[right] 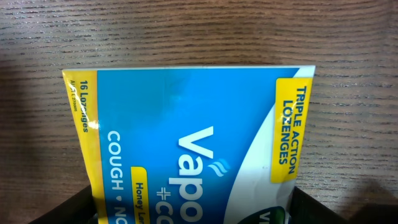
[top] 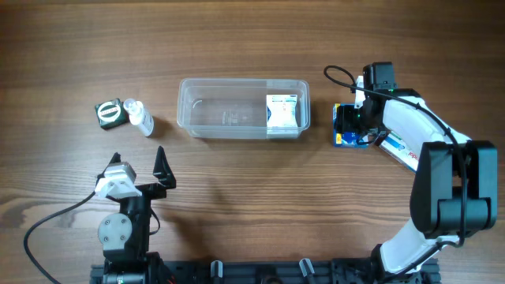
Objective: Pack container
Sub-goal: 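Move right gripper back and grasp the blue VapoDrops box, then carry the VapoDrops box into the container and release it, then move right gripper to the white Panadol box and grasp it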
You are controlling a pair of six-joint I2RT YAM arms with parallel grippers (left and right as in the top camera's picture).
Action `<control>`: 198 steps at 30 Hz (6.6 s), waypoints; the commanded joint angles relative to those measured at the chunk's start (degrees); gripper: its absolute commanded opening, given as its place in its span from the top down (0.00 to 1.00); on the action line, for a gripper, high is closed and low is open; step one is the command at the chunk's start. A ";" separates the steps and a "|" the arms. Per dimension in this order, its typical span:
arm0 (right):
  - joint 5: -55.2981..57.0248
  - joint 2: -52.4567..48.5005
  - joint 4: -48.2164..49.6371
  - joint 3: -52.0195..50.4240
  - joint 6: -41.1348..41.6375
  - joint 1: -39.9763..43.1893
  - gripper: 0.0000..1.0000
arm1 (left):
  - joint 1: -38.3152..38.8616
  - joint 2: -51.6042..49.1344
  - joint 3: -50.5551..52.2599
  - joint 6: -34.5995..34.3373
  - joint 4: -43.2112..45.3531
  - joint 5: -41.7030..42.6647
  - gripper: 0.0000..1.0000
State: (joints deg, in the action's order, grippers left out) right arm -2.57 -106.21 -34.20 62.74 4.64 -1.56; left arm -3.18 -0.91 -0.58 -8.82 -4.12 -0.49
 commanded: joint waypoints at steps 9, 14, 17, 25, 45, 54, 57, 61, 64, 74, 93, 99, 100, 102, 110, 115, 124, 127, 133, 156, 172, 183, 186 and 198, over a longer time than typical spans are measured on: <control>-4.72 7.48 -5.95 5.99 1.09 -0.07 0.28 | -0.42 0.09 0.26 1.07 -0.04 0.48 0.00; -12.55 16.59 -5.44 6.80 1.60 -0.07 0.28 | -0.44 0.09 0.26 1.07 -0.04 0.48 0.00; -19.63 21.42 -4.72 6.80 2.64 -0.13 0.28 | -0.42 0.09 0.26 1.07 -0.04 0.50 0.00; -25.18 24.28 0.61 6.23 9.22 -7.82 0.28 | -0.44 0.09 0.26 1.07 -0.04 0.50 0.00; -4.44 9.55 8.13 5.92 20.85 -21.09 0.29 | -0.42 0.09 0.26 1.07 -0.04 0.48 0.00; -4.35 8.92 8.39 5.92 19.85 -21.09 0.22 | -0.44 0.09 0.26 1.07 -0.04 0.50 0.00; -5.25 8.94 8.20 5.95 19.28 -21.09 0.20 | -0.42 0.09 0.26 1.07 -0.04 0.48 0.00; -6.58 8.94 8.00 5.95 19.26 -21.09 0.20 | -0.44 0.09 0.26 1.07 -0.04 0.50 0.00; -7.08 9.07 7.98 5.95 19.30 -21.11 0.20 | -0.44 0.09 0.26 1.07 -0.04 0.50 0.00; -7.37 10.43 7.32 6.05 19.30 -21.09 0.20 | -0.44 0.09 0.26 1.07 -0.04 0.48 0.00; -9.55 11.08 7.39 8.17 16.17 -21.35 0.21 | -0.44 0.09 0.26 1.07 -0.04 0.48 0.00; -9.46 11.02 7.15 8.17 13.44 -24.33 0.37 | -0.42 0.09 0.26 1.07 -0.04 0.48 0.00; -8.79 10.95 7.15 8.17 13.40 -25.09 0.39 | -0.42 0.09 0.26 1.07 -0.04 0.50 0.00; -7.41 10.54 7.17 8.15 13.33 -26.14 0.45 | -0.42 0.09 0.26 1.07 -0.04 0.50 0.00; -5.44 7.04 7.17 8.13 13.35 -27.47 0.46 | -0.44 0.09 0.26 1.07 -0.04 0.50 0.00; -3.19 4.59 6.93 8.11 13.42 -27.45 0.46 | -0.42 0.09 0.26 1.07 -0.04 0.48 0.00; -0.85 1.77 6.19 8.07 13.81 -27.02 0.42 | -0.44 0.09 0.26 1.07 -0.04 0.48 0.00; -0.83 1.51 6.03 8.07 13.79 -26.86 0.41 | -0.42 0.09 0.26 1.07 -0.04 0.50 0.00; -0.81 1.55 6.12 8.09 13.81 -26.86 0.41 | -0.44 0.09 0.26 1.07 -0.04 0.48 0.00; 4.68 19.43 -15.93 16.41 17.16 -17.94 0.06 | -0.44 0.09 0.26 1.07 -0.04 0.48 0.00; 8.02 20.39 -27.85 9.57 32.98 6.40 0.00 | -0.44 0.09 0.26 1.07 -0.04 0.48 0.00; 14.80 20.28 -28.15 -2.10 84.32 9.68 0.00 | -0.44 0.09 0.26 1.07 -0.04 0.48 0.00; 13.35 20.28 -26.99 -4.59 94.97 9.68 0.00 | -0.44 0.09 0.26 1.07 -0.04 0.48 0.00; 14.93 20.28 -17.27 -9.03 106.53 9.70 0.00 | -0.44 0.09 0.26 1.07 -0.04 0.48 0.00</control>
State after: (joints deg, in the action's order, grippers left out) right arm 10.17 -86.24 -52.40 54.33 103.85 7.94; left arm -3.18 -0.91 -0.58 -8.82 -4.12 -0.49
